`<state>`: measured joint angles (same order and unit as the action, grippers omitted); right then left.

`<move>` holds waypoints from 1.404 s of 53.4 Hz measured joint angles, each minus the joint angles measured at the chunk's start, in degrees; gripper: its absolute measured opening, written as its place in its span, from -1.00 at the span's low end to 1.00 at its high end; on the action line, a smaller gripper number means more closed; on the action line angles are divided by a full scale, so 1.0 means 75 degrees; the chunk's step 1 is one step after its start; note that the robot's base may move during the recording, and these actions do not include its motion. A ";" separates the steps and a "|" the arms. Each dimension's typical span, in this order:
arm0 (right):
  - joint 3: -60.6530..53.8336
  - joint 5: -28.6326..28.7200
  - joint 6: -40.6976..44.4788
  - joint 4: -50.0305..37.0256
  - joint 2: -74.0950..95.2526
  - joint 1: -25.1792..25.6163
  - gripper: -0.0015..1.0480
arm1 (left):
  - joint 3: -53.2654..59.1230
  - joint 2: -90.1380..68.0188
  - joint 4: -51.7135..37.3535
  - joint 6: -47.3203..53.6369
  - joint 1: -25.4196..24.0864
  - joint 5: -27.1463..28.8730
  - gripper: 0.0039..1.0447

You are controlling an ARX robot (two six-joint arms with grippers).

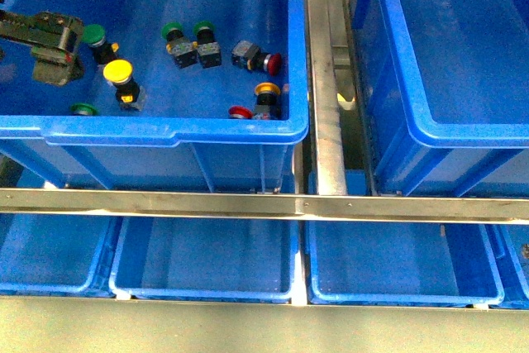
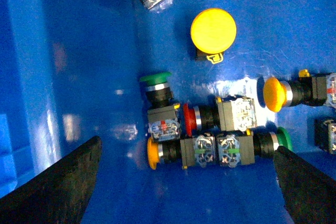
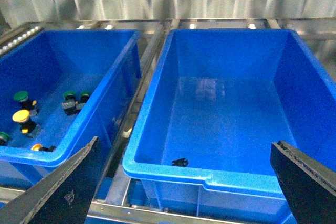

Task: Pick red and yellow buttons and place in box

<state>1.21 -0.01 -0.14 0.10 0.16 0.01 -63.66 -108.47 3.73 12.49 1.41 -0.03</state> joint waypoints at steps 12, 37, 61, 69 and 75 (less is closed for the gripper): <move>0.0000 0.0000 0.0000 0.0000 0.0000 0.0000 0.87 | -0.1081 -0.1116 0.0006 0.0137 0.0108 -0.0029 0.85; 0.0000 0.0000 0.0000 0.0000 -0.0003 0.0000 0.87 | -0.2500 -0.2707 0.0038 0.0137 0.0391 -0.0154 0.85; 0.0000 0.0000 0.0000 0.0000 -0.0003 0.0000 0.87 | -0.3299 -0.3564 0.0038 0.0119 0.0414 -0.0207 0.85; 0.0000 0.0000 0.0000 0.0000 0.0000 0.0000 0.87 | -0.3456 -0.3675 0.0041 0.0099 0.0414 -0.0230 0.85; 0.0000 -0.0003 0.0000 0.0000 0.0000 0.0000 0.87 | -0.3468 -0.3689 0.0038 0.0096 0.0414 -0.0274 0.85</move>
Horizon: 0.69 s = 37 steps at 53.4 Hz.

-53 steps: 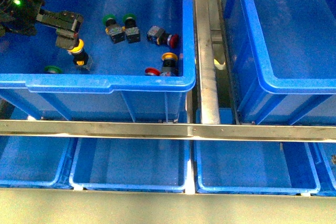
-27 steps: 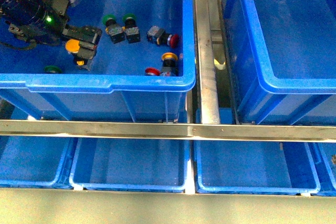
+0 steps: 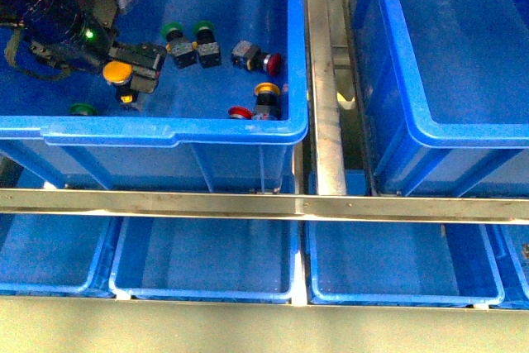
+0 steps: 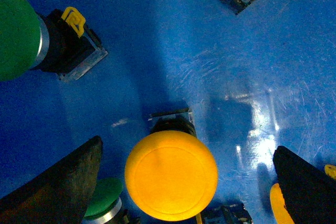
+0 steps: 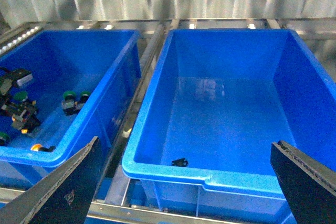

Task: Pick red and yellow buttons and place in box

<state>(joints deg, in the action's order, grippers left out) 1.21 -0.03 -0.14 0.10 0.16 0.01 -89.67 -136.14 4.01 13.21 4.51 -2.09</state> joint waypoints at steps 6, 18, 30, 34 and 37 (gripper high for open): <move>0.0000 0.0003 0.0000 0.0000 -0.0003 0.0000 0.87 | 0.0000 0.0000 -0.0038 -0.0003 0.0000 -0.0079 0.85; 0.0000 0.0003 0.0000 0.0000 0.0000 0.0000 0.87 | 0.0003 -0.0017 -0.0134 -0.0064 -0.0003 -0.0149 0.69; 0.0000 0.0003 0.0000 0.0000 -0.0003 0.0000 0.87 | 0.0003 -0.0017 -0.0143 -0.0216 -0.0009 -0.0245 -0.03; 0.0000 0.0003 0.0000 0.0000 -0.0003 0.0000 0.87 | 0.0009 -0.0017 -0.0149 -0.0309 -0.0029 -0.0291 -0.28; 0.0000 0.0003 0.0000 0.0000 0.0000 0.0000 0.87 | 0.0067 -0.0017 -0.0204 -0.0335 -0.0055 -0.0303 -0.32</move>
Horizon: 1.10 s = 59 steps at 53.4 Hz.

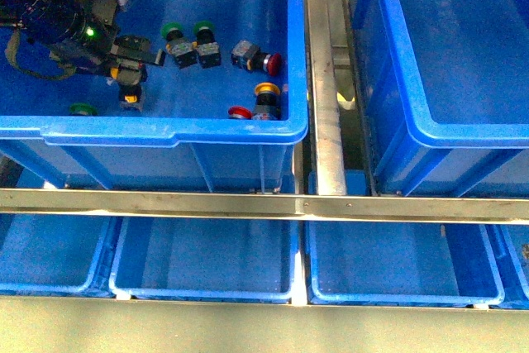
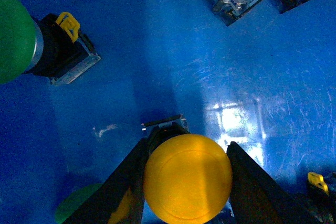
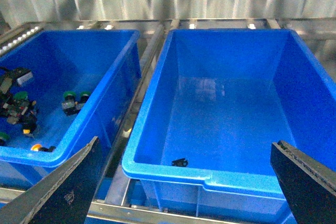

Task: Pick red and yellow buttons and place in box

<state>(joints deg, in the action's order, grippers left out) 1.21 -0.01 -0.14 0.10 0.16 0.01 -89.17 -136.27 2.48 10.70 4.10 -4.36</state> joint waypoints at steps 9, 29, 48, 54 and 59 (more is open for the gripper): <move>0.0000 0.0000 0.0000 0.0000 0.0000 0.0000 0.87 | 0.0283 0.0114 -0.0216 -0.0254 -0.0102 -0.0087 -0.33; 0.0000 -0.0003 0.0000 0.0000 0.0000 0.0000 0.87 | 0.1903 0.1833 -0.1172 -0.2081 -0.0423 -0.1096 -0.33; 0.0000 0.0000 0.0000 0.0000 0.0000 0.0000 0.87 | 0.3896 0.4380 -0.1451 -0.5307 -0.0866 -0.1958 -0.33; 0.0000 0.0000 0.0000 0.0000 0.0000 0.0000 0.87 | 0.4354 0.5091 -0.1425 -0.6044 -0.0708 -0.2224 -0.33; 0.0000 -0.0003 0.0000 0.0000 0.0000 0.0000 0.87 | 0.4590 0.5697 -0.1413 -0.6630 -0.0414 -0.2442 -0.33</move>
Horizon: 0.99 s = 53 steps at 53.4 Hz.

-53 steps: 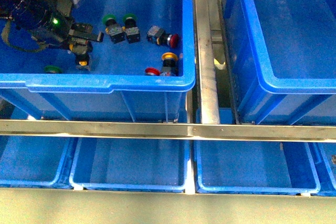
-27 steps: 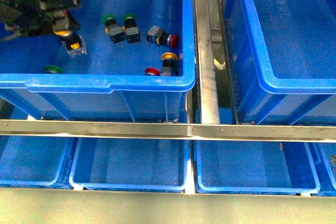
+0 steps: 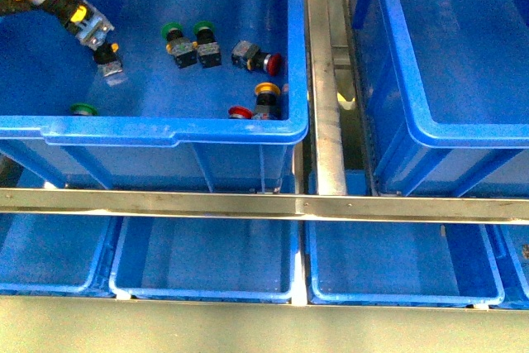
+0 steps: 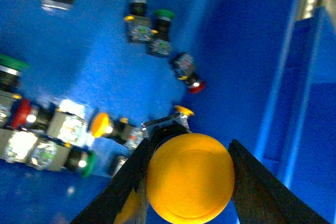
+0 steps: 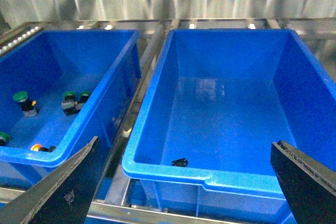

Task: Pick red and yellow buttons and place in box

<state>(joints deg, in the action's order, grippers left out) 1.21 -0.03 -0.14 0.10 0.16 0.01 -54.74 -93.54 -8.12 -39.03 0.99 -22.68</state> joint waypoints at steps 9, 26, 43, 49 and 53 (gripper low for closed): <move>0.0000 0.0003 0.0000 0.0000 0.0000 0.0000 0.87 | 0.0256 0.0632 -0.0090 -0.0816 0.0947 -0.0076 -0.33; 0.0000 0.0003 0.0000 0.0000 -0.0003 0.0000 0.87 | 0.0224 -0.0012 -0.0982 -0.2352 0.2911 0.0227 -0.34; 0.0000 0.0003 0.0000 0.0000 -0.0003 0.0000 0.87 | -0.0787 -0.0868 -0.1367 -0.2987 0.3789 0.0306 -0.34; 0.0000 0.0000 0.0000 0.0000 0.0000 0.0000 0.87 | -0.1419 -0.1411 -0.1376 -0.3098 0.4004 0.0393 -0.34; 0.0000 0.0000 0.0000 0.0000 0.0000 0.0000 0.87 | -0.1638 -0.1582 -0.1335 -0.3092 0.4074 0.0402 -0.34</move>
<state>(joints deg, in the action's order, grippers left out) 1.21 -0.03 -0.14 0.10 0.16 0.01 -67.02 -105.41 -18.13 -62.22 31.55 -19.66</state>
